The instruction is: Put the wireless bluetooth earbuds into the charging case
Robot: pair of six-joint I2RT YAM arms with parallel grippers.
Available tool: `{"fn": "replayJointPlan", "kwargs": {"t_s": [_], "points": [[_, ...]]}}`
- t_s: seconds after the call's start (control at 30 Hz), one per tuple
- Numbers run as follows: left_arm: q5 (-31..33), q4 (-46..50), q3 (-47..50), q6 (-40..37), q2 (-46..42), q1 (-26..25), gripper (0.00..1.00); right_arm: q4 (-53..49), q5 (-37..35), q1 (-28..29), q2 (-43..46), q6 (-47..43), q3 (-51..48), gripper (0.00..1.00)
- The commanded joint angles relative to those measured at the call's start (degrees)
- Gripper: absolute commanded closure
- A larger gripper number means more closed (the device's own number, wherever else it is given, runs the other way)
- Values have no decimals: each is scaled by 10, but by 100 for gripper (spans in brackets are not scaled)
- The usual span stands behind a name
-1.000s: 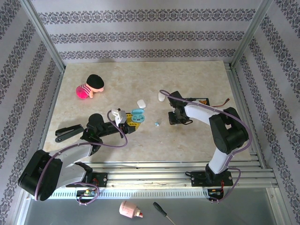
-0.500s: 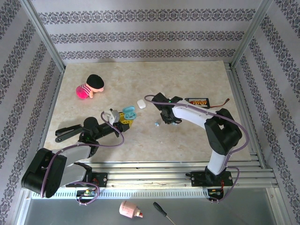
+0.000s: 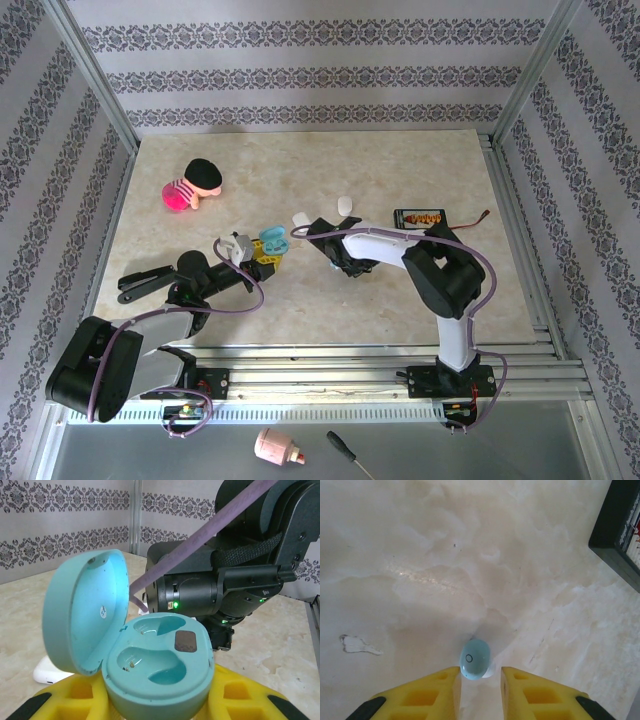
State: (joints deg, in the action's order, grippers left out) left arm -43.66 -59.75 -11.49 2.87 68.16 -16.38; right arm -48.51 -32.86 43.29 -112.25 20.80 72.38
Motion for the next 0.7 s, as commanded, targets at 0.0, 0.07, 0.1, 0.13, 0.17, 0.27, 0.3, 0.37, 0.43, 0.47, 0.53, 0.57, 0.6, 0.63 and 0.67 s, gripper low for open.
{"fn": "replayJointPlan", "kwargs": {"t_s": [0.0,0.07,0.1,0.13,0.17,0.27,0.3,0.37,0.43,0.47,0.53,0.57,0.6,0.63,0.67], "points": [[-7,-43,5,7,-4,7,68,-17,-29,4,-17,2,16,74],[-8,-43,6,8,-5,7,68,-16,-29,6,-24,0,17,75],[-8,-43,7,8,-5,7,68,-16,-29,6,-27,-1,18,75],[-8,-44,7,8,-5,7,68,-16,-29,5,-28,-3,19,75],[-8,-43,7,8,-4,7,68,-14,-32,5,-31,-3,18,75],[-10,-45,7,8,-3,7,68,-12,-36,6,-38,-7,20,75],[-10,-45,6,8,-3,7,68,-14,-38,6,-40,-8,21,75],[-10,-47,7,10,-2,7,68,-15,-39,4,-44,-10,21,76],[-12,-48,7,11,-3,7,68,-16,-41,5,-46,-10,21,76],[-12,-49,6,12,-3,7,68,-16,-43,3,-46,-12,21,75],[-13,-49,7,12,-3,7,68,-15,-46,3,-46,-14,21,75],[-13,-49,7,12,-2,7,68,-13,-46,2,-47,-17,20,73],[-14,-51,6,12,-1,7,68,-13,-49,0,-49,-19,20,72],[-14,-53,7,13,-1,7,68,-13,-49,-1,-51,-20,20,72],[-14,-55,7,14,0,7,68,-13,-48,-3,-52,-22,21,72]]}}
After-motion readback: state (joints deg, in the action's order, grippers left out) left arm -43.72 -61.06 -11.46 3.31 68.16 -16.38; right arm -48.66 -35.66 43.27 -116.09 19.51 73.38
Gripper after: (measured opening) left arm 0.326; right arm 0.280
